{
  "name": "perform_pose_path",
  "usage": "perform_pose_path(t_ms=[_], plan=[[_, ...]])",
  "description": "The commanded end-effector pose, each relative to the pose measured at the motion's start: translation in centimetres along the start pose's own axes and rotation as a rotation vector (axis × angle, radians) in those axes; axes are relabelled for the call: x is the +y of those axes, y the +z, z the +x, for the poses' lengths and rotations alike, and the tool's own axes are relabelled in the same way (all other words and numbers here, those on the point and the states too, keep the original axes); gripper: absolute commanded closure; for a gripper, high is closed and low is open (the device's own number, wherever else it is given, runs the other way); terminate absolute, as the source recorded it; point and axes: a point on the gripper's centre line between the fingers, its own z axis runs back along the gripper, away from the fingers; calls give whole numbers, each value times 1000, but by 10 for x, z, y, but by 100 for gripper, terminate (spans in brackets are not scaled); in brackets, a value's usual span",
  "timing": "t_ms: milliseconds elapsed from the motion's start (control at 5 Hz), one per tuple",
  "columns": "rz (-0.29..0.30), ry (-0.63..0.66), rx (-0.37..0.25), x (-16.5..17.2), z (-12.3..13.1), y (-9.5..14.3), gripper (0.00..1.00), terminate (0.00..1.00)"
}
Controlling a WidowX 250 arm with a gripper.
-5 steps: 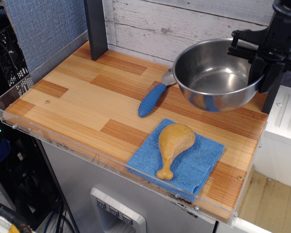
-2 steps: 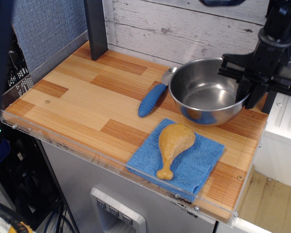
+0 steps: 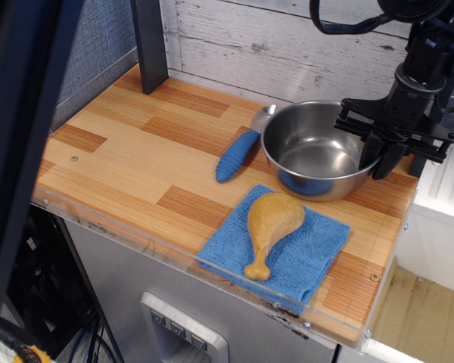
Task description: Place the pan behind the blue napkin
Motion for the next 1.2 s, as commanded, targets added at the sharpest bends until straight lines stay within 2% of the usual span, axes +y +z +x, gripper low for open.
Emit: perform_pose_path(t_ms=[0,200,600,800,1000], plan=[[-58,-24,-74,5,9,26,0,0],[-73,-53,-105,5,2,41,0,0],[-127,0,-143,33,-10,73,0,0],[-124,54,-125,57,-23,94,0,0],[-137,51,-73,88,-36,107,0,0]])
